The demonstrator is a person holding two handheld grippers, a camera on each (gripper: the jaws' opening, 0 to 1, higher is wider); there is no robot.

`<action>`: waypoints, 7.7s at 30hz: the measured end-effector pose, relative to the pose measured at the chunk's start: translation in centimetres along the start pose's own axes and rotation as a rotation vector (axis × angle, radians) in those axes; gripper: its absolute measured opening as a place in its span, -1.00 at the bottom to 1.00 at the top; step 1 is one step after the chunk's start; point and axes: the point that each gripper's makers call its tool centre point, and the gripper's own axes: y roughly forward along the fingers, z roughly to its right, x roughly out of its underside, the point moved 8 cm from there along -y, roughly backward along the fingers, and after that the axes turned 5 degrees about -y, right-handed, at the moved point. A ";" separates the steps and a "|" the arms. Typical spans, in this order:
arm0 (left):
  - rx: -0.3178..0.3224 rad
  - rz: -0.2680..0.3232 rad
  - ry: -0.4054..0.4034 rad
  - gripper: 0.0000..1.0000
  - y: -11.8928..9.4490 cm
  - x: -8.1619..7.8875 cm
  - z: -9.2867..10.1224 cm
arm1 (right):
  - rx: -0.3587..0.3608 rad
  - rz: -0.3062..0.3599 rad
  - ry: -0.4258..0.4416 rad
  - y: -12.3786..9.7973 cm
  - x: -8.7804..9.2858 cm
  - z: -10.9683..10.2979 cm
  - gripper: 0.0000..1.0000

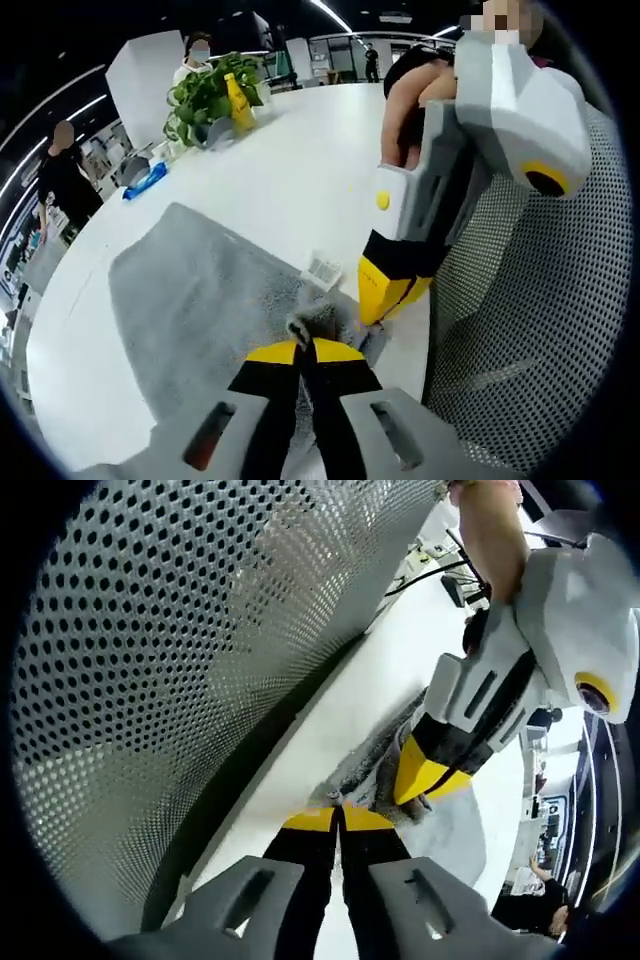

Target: Fold the towel on the table until its edges align and the towel forms a compact rectangular stack.

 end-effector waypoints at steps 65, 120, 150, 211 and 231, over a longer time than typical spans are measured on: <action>-0.259 0.038 0.207 -0.82 -4.7 1.9 -2.0 | 0.150 0.073 0.606 -7.2 6.4 5.7 -0.95; 0.264 0.459 -0.382 -0.90 -15.4 -8.0 1.6 | 0.068 0.672 1.188 -19.8 5.1 6.4 -0.96; 0.350 0.417 -0.661 -0.89 -10.4 -5.1 -3.4 | -0.140 0.714 1.419 -15.0 9.6 6.9 -0.96; 0.006 0.300 -1.056 -0.86 1.0 2.7 -10.2 | 0.055 0.551 1.950 -1.8 18.2 5.9 -0.96; -0.260 0.287 -0.622 -0.45 -2.4 2.2 -9.6 | 0.288 0.251 1.496 -5.7 17.4 5.1 -0.61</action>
